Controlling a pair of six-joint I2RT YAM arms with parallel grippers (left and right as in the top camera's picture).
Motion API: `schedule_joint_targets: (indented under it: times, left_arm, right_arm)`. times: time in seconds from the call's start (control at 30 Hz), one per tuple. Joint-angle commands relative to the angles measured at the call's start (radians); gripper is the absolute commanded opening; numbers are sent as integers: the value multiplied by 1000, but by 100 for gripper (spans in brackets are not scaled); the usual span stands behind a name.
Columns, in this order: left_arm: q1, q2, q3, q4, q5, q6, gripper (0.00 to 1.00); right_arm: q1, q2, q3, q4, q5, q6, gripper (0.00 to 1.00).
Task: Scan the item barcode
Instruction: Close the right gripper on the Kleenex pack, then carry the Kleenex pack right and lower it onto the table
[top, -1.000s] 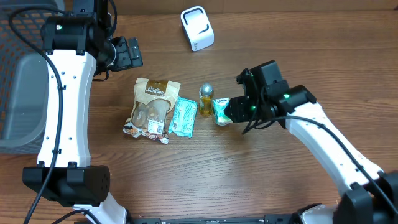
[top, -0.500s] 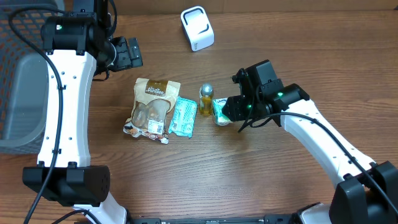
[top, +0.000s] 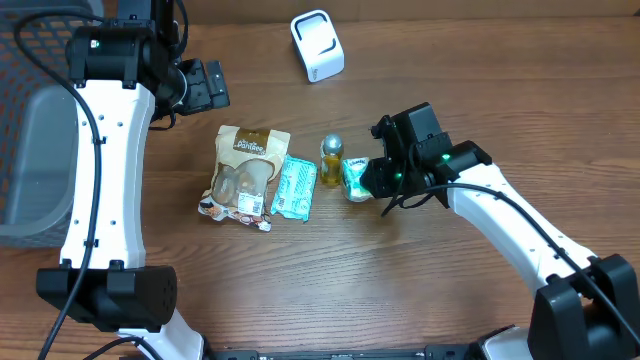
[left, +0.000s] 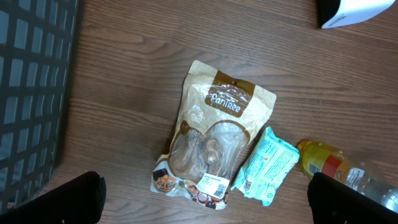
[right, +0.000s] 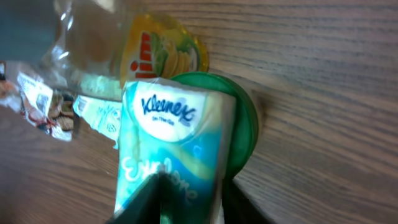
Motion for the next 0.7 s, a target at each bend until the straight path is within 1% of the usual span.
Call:
schedule_joint_targets:
  times: [0.0,0.13,0.2,0.4,0.67]
  left_arm:
    - [-2,2,15,-1,5,11,100]
    - [-2,2,15,-1,5,11,100]
    - [-2,2,15,-1,5,11,100]
    - [-2,2,15,-1,5,11,100]
    - [-2,2,15,-1,5,11,99]
  right_arm:
    - [5,13,-6,4,7,0,15]
    - [5,10,-1,3,7,0,6]
    - [2,0,12,-3,7,0,4]
    - [-23,-48,64,-26,11,0,4]
    - [-126,-68,66,-93,79,0,4]
